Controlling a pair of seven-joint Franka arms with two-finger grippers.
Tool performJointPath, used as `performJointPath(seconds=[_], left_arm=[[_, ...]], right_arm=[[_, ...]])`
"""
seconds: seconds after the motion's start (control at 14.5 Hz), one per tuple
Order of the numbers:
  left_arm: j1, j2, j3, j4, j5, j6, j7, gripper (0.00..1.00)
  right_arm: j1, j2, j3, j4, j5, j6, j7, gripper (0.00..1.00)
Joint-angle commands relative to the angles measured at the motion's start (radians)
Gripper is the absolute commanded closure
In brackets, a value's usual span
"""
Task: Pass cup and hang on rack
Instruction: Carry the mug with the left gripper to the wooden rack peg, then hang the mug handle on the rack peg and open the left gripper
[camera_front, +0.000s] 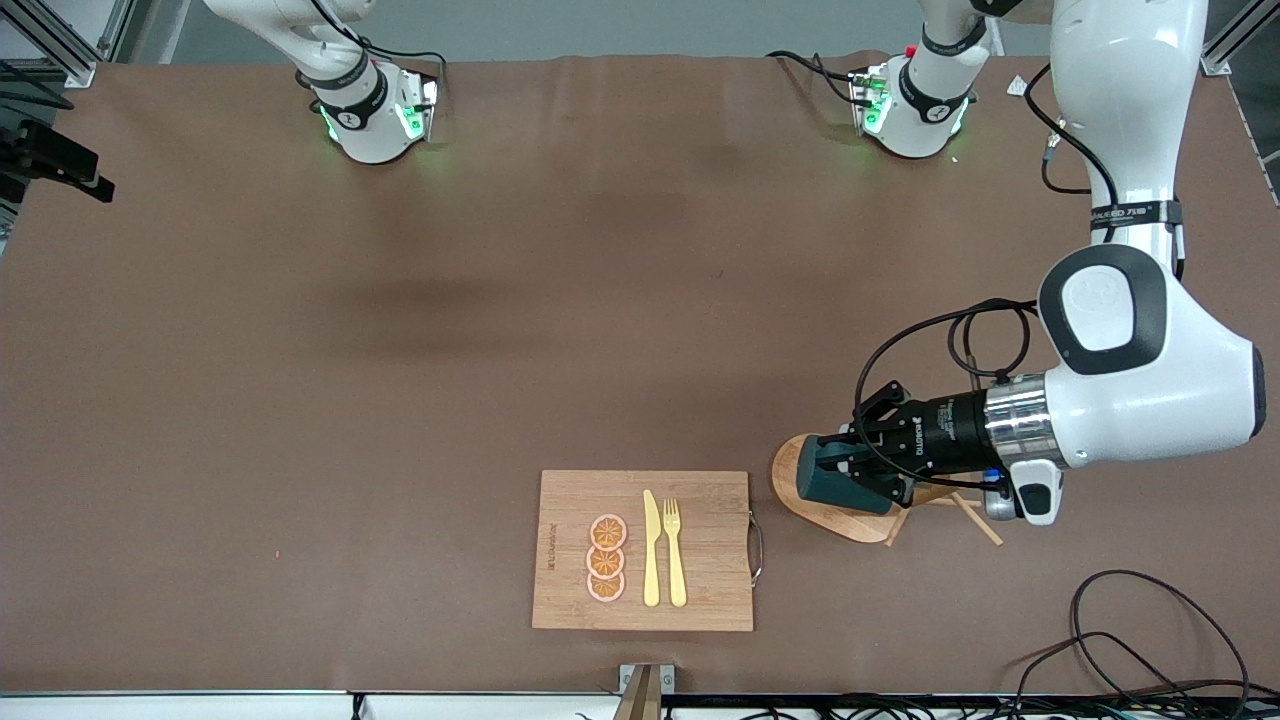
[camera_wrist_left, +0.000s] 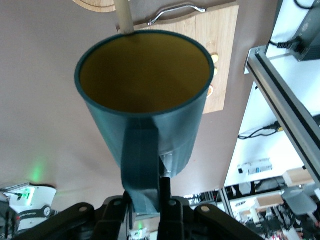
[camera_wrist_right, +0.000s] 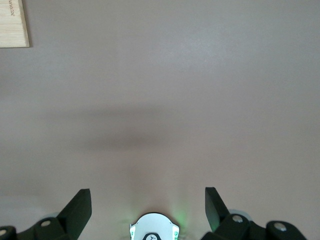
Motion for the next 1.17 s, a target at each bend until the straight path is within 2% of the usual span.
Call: performJointPath(seconds=[0.0,0.35,0.55,0.76,1.11], left_arm=[[0.026,-0.032,-0.027,-0.06,-0.08,-0.015,0.077,0.99],[0.098,-0.03,-0.03,-0.108,-0.193,-0.122,0.237,0.99],[0.156,-0.021,-0.032,-0.115,-0.204,-0.196,0.331,0.99],[0.179,-0.017,-0.03,-0.161,-0.259,-0.207,0.425,0.99],[0.207,0.019,-0.03,-0.166,-0.258,-0.211,0.525,0.99]], right_arm=[[-0.006,-0.014,0.008,-0.008,-0.008,-0.002,-0.008,0.0],[-0.003,-0.014,0.011,-0.008,-0.008,0.0,-0.008,0.0],[-0.001,-0.014,0.011,-0.008,-0.008,0.001,-0.009,0.0],[-0.001,-0.014,0.011,-0.008,-0.008,0.001,-0.009,0.0],[-0.001,-0.014,0.011,-0.008,-0.008,0.001,-0.011,0.0]])
